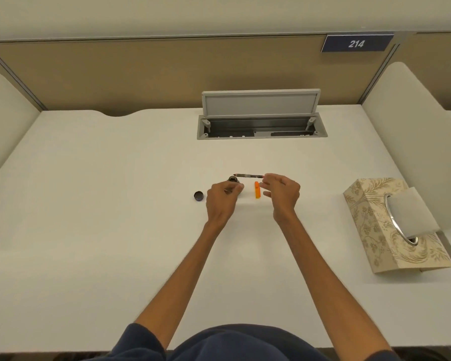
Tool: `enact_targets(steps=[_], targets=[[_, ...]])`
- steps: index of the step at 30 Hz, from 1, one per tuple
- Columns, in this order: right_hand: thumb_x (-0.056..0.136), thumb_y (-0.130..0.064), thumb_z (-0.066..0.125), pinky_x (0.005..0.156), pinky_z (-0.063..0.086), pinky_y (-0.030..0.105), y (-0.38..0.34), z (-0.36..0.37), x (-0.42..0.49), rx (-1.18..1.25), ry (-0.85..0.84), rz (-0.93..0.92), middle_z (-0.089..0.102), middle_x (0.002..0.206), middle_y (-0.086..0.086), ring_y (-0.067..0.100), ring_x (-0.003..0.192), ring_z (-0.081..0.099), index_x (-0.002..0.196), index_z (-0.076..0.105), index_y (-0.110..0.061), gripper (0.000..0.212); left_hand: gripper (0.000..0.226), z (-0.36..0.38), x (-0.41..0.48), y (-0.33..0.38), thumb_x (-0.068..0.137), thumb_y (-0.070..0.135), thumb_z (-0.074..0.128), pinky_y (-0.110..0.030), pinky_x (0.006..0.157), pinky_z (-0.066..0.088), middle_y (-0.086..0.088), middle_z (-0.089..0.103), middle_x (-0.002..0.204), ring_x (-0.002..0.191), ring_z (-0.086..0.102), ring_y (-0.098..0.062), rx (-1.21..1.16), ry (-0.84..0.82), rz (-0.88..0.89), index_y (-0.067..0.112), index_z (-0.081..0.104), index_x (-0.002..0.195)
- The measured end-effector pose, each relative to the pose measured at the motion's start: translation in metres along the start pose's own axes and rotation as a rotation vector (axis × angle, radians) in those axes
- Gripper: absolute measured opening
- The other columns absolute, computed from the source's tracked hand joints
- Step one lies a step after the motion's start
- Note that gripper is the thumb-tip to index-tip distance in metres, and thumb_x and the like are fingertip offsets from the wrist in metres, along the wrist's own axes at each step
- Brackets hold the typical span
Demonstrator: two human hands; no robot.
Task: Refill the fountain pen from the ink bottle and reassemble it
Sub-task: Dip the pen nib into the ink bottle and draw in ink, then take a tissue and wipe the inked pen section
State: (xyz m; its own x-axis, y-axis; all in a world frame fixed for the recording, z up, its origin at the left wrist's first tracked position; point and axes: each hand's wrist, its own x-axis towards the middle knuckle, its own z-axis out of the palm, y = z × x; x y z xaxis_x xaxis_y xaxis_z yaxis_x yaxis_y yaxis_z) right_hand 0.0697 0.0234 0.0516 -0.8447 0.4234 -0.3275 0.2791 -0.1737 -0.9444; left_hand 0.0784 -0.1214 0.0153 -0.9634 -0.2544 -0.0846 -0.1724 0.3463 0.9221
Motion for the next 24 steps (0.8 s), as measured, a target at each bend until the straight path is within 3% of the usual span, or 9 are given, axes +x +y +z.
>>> enact_targets(steps=[4,7,9,12,14,18,24], targets=[[0.088,-0.004,0.067,0.056,0.054,0.020,0.006,-0.005,-0.018,0.345,-0.003,0.312,0.071,0.078,0.008,0.013,0.061,0.072,0.083,0.068,-0.002,0.005,0.023,0.008,-0.005,0.003,0.088,0.037,0.067,-0.033,0.080,0.055,0.007,0.073,0.081,0.077,0.068,-0.011,-0.113,-0.047,-0.074,0.019,0.077,0.097],[0.092,-0.007,0.065,0.059,0.055,0.018,0.010,-0.012,-0.026,0.481,-0.042,0.485,0.071,0.084,0.006,0.015,0.074,0.071,0.083,0.065,-0.004,0.010,0.021,0.011,-0.004,0.010,0.091,0.030,0.065,-0.031,0.075,0.050,0.003,0.069,0.075,0.071,0.062,-0.012,-0.210,-0.030,-0.104,0.012,0.076,0.092],[0.094,-0.010,0.063,0.057,0.056,0.016,0.013,-0.015,-0.029,0.540,-0.084,0.555,0.071,0.087,0.006,0.013,0.073,0.072,0.084,0.065,-0.004,0.012,0.020,0.012,-0.001,0.014,0.092,0.025,0.065,-0.030,0.070,0.048,0.002,0.068,0.074,0.068,0.060,-0.012,-0.265,-0.010,-0.123,0.008,0.075,0.089],[0.095,-0.011,0.063,0.055,0.057,0.016,0.016,-0.018,-0.035,0.604,-0.118,0.617,0.074,0.081,0.006,0.011,0.063,0.074,0.085,0.066,-0.002,0.013,0.022,0.014,0.003,0.019,0.093,0.020,0.064,-0.026,0.066,0.045,0.005,0.065,0.069,0.062,0.056,-0.009,-0.291,-0.004,-0.133,0.001,0.075,0.095],[0.094,-0.011,0.064,0.053,0.058,0.017,0.018,-0.020,-0.038,0.642,-0.130,0.645,0.075,0.076,0.006,0.012,0.061,0.074,0.086,0.067,-0.002,0.013,0.020,0.015,0.003,0.021,0.094,0.020,0.064,-0.028,0.068,0.047,0.001,0.068,0.075,0.069,0.060,-0.013,-0.328,-0.027,-0.137,0.004,0.076,0.099],[0.092,-0.011,0.067,0.053,0.058,0.018,0.020,-0.024,-0.044,0.662,-0.164,0.691,0.073,0.094,0.009,0.014,0.063,0.075,0.093,0.068,-0.001,0.010,0.022,0.017,-0.001,0.027,0.095,0.021,0.063,-0.026,0.068,0.052,-0.001,0.073,0.095,0.084,0.066,-0.017,-0.392,-0.092,-0.142,0.007,0.074,0.108],[0.092,-0.025,0.069,0.054,0.056,0.023,0.028,-0.037,-0.046,0.438,-0.248,0.617,0.074,0.090,0.003,0.016,0.076,0.076,0.099,0.069,-0.008,0.017,0.029,0.016,-0.003,0.032,0.093,0.027,0.066,-0.023,0.068,0.051,-0.006,0.073,0.104,0.085,0.067,-0.012,-0.373,-0.160,-0.147,0.004,0.072,0.111]])
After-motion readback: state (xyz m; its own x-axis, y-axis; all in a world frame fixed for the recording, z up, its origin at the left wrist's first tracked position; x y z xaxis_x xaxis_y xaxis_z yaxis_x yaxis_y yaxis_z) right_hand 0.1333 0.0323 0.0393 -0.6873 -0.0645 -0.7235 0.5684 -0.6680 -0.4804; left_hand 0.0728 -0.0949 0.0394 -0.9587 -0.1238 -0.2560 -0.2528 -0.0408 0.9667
